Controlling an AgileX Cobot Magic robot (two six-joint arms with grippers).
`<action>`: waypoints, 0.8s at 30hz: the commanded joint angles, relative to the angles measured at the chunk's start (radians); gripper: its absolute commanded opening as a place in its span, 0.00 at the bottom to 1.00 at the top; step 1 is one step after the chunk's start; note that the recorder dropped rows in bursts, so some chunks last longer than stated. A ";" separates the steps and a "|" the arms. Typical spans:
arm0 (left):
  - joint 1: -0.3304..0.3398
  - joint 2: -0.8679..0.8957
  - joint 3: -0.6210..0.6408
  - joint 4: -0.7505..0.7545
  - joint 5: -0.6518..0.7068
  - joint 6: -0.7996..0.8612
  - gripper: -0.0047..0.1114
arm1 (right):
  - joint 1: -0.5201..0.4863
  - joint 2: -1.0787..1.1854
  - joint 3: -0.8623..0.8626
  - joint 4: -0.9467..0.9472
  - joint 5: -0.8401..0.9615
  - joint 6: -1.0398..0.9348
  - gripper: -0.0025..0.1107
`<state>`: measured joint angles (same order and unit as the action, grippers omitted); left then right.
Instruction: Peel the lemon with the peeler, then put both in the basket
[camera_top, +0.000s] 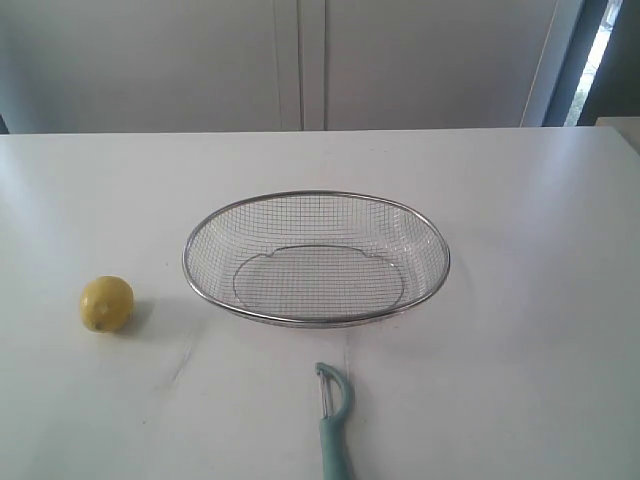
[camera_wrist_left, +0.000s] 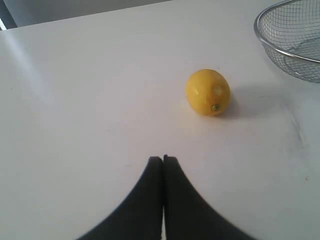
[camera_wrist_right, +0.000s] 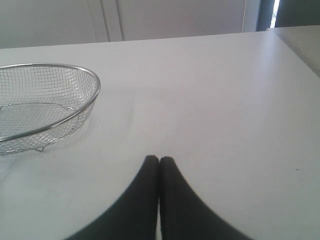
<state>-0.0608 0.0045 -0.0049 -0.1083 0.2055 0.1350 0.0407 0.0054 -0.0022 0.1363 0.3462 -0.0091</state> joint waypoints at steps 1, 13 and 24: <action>0.001 -0.004 0.005 -0.002 0.006 0.000 0.04 | 0.002 -0.005 0.002 -0.002 -0.020 0.009 0.02; 0.001 -0.004 0.005 -0.002 0.006 0.000 0.04 | 0.002 -0.005 0.002 -0.002 -0.265 0.009 0.02; 0.001 -0.004 0.005 -0.002 0.006 0.000 0.04 | 0.002 -0.005 0.002 -0.002 -0.630 -0.036 0.02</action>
<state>-0.0608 0.0045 -0.0049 -0.1083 0.2055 0.1350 0.0407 0.0054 -0.0022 0.1363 -0.1924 -0.0073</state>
